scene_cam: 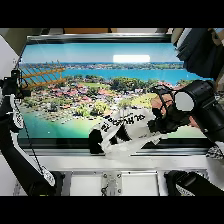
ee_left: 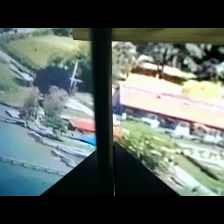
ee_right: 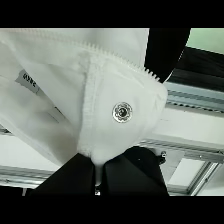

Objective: Fold the clothes and pants, and hang the long-sleeved shirts on hangers.

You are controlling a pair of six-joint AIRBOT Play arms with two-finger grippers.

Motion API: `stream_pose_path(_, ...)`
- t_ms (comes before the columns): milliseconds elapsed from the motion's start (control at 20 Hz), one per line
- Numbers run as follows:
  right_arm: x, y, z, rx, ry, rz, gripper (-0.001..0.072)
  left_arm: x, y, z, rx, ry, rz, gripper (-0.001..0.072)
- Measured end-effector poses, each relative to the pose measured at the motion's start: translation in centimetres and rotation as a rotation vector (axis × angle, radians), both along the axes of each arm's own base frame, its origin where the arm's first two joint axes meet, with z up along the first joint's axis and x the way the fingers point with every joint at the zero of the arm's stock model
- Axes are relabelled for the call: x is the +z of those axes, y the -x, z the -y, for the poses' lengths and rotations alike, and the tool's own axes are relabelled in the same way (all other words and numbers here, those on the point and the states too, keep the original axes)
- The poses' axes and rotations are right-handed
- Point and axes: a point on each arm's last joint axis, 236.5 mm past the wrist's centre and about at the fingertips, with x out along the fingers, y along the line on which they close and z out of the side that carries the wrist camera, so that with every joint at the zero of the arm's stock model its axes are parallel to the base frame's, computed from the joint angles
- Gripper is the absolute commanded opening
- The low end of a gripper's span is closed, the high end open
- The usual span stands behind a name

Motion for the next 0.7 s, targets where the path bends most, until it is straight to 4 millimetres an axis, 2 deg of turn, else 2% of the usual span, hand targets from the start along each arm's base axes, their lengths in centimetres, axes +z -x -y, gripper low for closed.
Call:
stream_pose_path(100, 0.0, 0.0, 0.0, 0.0, 0.0, 0.0, 0.0018, 1.0, 0.2, 0.6, 0.018, 0.007, 0.001, 0.0015)
stream_pose_path(350, 0.0, 0.0, 0.0, 0.0, 0.0, 0.0, 0.0019, 5.2, 0.2, 2.6, 0.021, -0.012, 0.002, 0.0015)
stream_pose_path(550, 0.0, 0.0, 0.0, 0.0, 0.0, 0.0, 0.0018, 10.1, -0.1, 5.0, -0.001, -0.059, 0.02, 0.0015)
stream_pose_path(700, 0.0, 0.0, 0.0, 0.0, 0.0, 0.0, 0.0018, 14.9, -0.6, 7.2, -0.029, -0.103, 0.078, 0.0016)
